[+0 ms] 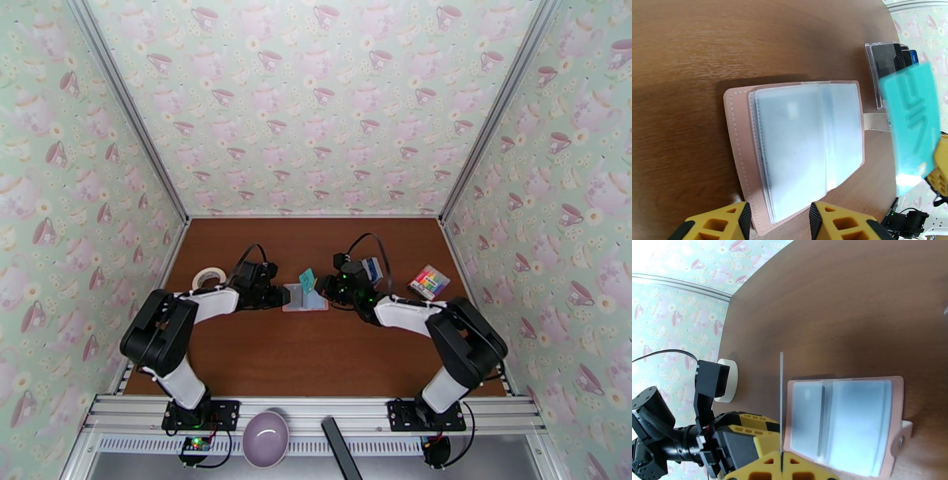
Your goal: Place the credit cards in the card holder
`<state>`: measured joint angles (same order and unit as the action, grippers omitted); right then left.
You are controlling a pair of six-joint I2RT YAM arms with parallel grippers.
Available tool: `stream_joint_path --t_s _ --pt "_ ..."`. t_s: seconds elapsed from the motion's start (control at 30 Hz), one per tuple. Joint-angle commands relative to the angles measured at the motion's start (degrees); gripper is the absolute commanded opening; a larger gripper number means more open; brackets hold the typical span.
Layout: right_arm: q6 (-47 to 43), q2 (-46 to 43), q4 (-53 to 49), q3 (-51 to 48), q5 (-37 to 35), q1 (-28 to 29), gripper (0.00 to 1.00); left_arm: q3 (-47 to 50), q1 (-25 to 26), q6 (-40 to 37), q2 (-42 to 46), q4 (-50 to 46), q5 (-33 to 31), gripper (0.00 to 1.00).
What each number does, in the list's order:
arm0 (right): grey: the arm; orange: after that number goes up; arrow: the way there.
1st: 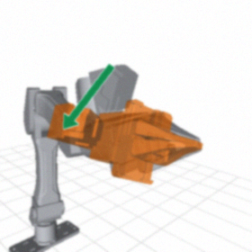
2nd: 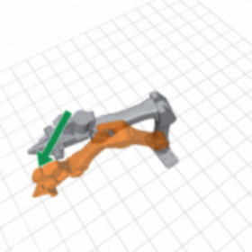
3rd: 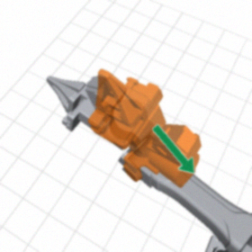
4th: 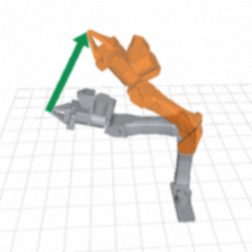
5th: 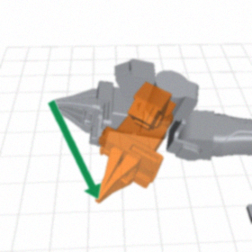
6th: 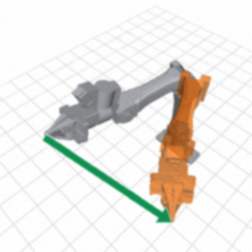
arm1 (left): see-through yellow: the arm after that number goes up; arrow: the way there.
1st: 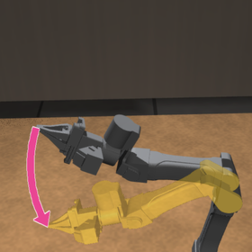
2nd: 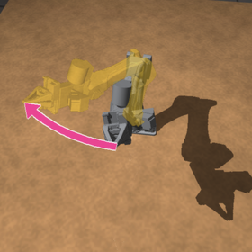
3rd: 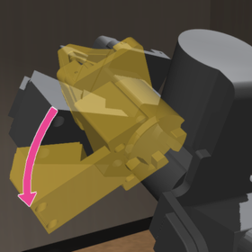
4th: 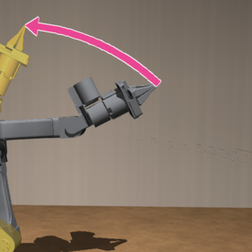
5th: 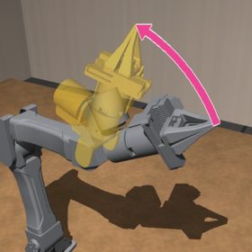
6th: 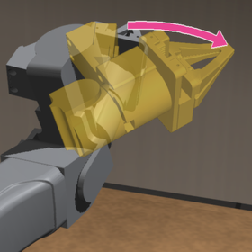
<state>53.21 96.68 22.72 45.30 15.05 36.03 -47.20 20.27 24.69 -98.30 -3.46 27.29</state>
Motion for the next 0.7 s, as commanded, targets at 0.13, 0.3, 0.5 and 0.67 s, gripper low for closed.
stream_joint_path --t_s 0.13,0.3,0.5,0.67 --pt "2.67 2.01 9.58 -4.63 -5.41 0.54 0.04 -1.93 -0.41 0.20 -1.58 0.18 0.61 0.45" --pt "3.94 4.62 13.32 -5.76 -4.78 0.62 0.04 -2.55 -0.41 -0.88 -2.86 -1.60 -1.63 0.44" --pt "5.06 7.13 18.28 -7.33 -4.25 0.66 0.04 -2.20 -0.40 -0.93 -3.04 -0.83 -1.10 0.43" --pt "5.45 8.28 20.20 -8.08 -3.89 0.72 0.04 -2.63 -0.41 -1.39 -4.12 -1.93 -2.37 0.43"
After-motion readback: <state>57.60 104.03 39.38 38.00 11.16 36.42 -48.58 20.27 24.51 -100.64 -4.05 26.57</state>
